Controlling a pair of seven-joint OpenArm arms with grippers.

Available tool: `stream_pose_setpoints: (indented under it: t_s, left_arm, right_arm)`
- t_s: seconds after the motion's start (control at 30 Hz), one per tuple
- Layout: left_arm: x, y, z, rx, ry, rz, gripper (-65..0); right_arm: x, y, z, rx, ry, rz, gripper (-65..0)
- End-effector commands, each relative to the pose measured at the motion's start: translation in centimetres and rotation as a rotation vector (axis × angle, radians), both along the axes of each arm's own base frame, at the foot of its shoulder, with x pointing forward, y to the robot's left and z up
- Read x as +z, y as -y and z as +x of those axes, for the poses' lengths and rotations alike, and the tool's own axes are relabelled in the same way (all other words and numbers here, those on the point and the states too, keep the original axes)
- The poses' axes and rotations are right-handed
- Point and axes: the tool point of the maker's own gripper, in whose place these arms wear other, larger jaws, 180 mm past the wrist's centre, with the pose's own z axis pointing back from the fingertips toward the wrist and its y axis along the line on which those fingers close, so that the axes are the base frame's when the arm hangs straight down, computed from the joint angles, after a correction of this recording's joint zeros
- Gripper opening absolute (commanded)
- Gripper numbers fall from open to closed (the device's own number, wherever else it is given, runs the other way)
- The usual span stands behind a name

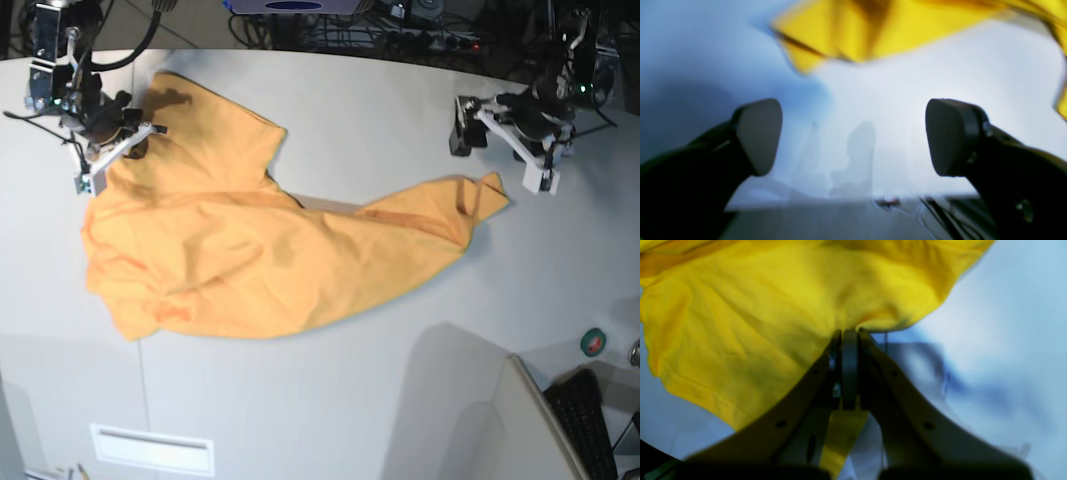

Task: Layout the t-shirt on the table in an organized manner, then fold the t-shirt properly
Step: 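Release and regrasp the shirt edge with the left gripper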

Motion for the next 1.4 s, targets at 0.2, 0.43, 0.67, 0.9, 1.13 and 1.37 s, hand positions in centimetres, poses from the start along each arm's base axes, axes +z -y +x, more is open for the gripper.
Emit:
stream_pose_setpoints:
  t_s: [0.2, 0.43, 0.67, 0.9, 1.13, 1.37]
  left_arm:
    - [-1.5, -2.0, -1.5, 0.037, -0.020, 0.035, 0.0]
    - [-0.8, -1.9, 0.1, 0.048, 0.020, 0.029, 0.0]
    - [-1.5, -3.4, 2.4, 0.088, 0.028, 0.039, 0.0]
    - [-2.3, -3.6, 1.8, 0.097, 0.005, 0.040, 0.0]
    - [-3.5, -4.6, 0.3, 0.095, -0.039, 0.082, 0.0]
    - [-3.8, -2.7, 1.5, -0.013, -0.013, 0.127, 0.0]
  right_arm:
    - [0.2, 0.5, -0.4, 0.000, 0.000, -0.018, -65.0]
    - [1.9, 3.9, -0.7, -0.072, 0.040, -0.070, -65.0]
    - [2.1, 4.2, -0.6, -0.078, 0.047, -0.076, -65.0]
    - [2.1, 4.2, -0.6, -0.077, 0.046, -0.076, -65.0]
    - [2.2, 4.1, -0.4, -0.076, 0.051, -0.075, -65.0]
    - [2.1, 4.1, -0.4, -0.076, 0.049, -0.074, -65.0]
